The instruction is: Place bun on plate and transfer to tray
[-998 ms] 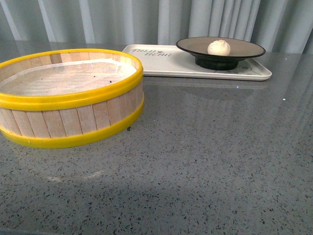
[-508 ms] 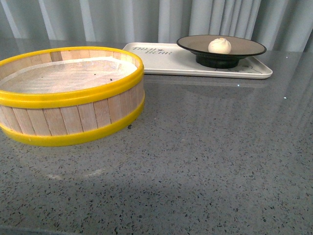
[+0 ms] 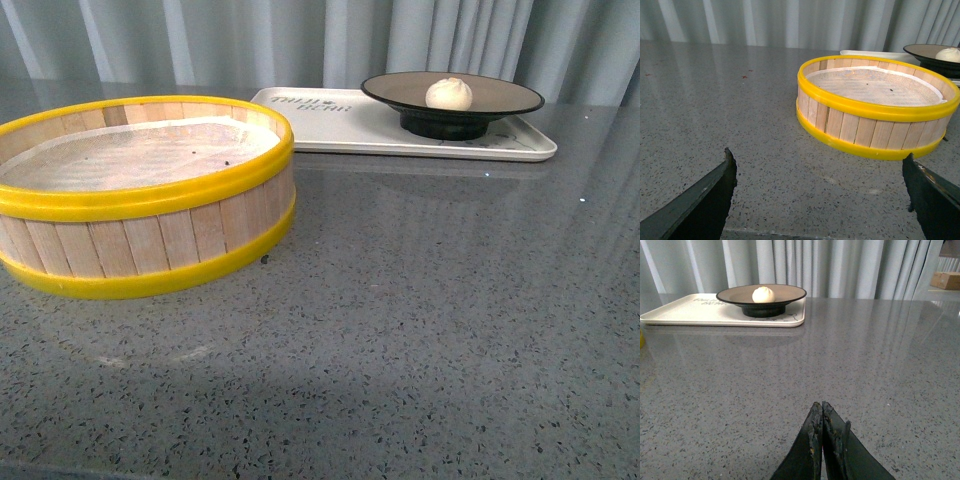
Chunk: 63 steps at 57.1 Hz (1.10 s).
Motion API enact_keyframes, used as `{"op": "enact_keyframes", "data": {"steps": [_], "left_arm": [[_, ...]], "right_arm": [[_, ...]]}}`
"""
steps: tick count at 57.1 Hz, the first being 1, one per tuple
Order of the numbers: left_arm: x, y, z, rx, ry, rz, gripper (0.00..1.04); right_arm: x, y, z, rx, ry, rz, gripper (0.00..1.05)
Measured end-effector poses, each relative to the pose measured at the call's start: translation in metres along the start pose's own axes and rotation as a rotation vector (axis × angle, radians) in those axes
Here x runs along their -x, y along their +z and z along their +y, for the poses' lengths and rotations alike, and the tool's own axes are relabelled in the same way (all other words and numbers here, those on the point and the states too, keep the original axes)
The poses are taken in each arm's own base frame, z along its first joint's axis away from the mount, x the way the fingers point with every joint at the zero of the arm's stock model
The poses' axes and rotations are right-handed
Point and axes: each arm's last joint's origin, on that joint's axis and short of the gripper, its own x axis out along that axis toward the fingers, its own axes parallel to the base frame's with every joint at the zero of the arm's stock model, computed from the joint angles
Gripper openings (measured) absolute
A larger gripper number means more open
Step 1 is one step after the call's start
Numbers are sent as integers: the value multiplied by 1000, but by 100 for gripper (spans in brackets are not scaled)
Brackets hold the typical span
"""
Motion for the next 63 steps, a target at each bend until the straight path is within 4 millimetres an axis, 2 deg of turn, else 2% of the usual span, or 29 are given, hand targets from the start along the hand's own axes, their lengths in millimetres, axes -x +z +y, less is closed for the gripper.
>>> {"op": "enact_keyframes", "data": {"steps": [10,14,27,38,63], "left_arm": [[0,0,0,0,0,0,98],[0,0,0,0,0,0,98],[0,0,0,0,1,0,98],[0,0,0,0,1,0,98],[0,0,0,0,0,0,98]], "right_arm": [[0,0,0,0,0,0,2],[0,0,0,0,0,0,15],[0,0,0,0,0,0,67],[0,0,0,0,0,0,97],[0,0,0,0,0,0,96]]}}
